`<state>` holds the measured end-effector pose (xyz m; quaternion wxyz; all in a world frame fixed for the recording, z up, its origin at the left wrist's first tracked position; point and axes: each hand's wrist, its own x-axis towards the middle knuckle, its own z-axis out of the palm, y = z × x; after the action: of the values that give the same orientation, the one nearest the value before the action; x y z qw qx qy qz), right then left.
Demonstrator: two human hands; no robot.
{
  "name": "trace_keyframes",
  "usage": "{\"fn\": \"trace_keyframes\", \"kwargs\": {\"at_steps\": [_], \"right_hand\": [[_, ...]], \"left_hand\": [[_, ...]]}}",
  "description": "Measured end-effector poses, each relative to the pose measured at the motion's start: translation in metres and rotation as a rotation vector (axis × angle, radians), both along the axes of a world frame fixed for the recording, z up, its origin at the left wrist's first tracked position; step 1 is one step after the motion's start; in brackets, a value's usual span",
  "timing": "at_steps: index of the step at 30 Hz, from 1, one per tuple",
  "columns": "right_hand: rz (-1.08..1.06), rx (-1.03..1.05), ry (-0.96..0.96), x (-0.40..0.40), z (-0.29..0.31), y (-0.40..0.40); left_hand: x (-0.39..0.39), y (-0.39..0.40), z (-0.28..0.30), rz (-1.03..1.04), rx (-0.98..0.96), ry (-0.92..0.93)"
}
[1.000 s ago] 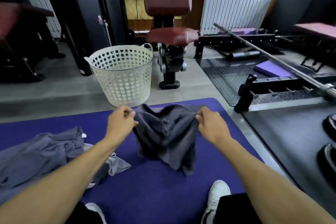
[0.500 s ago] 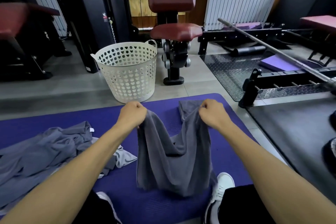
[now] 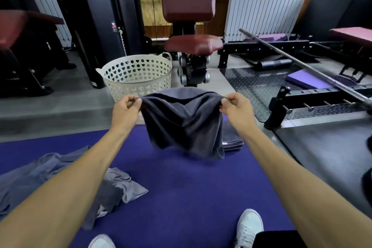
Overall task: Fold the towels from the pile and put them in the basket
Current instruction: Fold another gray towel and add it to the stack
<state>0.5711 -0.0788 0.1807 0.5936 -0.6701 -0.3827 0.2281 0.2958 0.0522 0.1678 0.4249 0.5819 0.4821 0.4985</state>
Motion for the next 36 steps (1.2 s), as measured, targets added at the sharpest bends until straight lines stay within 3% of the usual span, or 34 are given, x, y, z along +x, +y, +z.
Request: {"fn": "trace_keyframes", "kwargs": {"at_steps": [7,13,19,26,36], "right_hand": [[-0.019,-0.26,-0.21,-0.029,-0.078,-0.069],[0.015,-0.434,-0.091,-0.046,-0.146,-0.14],[0.065,-0.598,-0.052,-0.055,-0.188,-0.17],[0.266,-0.934,-0.155,-0.057,-0.224,-0.189],[0.28,-0.786,-0.105,-0.054,-0.238,-0.101]], "left_hand": [[-0.038,-0.057,-0.072,-0.03,-0.134,0.289],[-0.066,-0.113,-0.148,-0.103,-0.347,0.401],[-0.082,-0.144,-0.191,-0.189,-0.343,0.593],[-0.097,-0.154,-0.243,-0.37,-0.555,0.777],[-0.052,-0.066,-0.281,-0.315,-0.575,0.701]]}}
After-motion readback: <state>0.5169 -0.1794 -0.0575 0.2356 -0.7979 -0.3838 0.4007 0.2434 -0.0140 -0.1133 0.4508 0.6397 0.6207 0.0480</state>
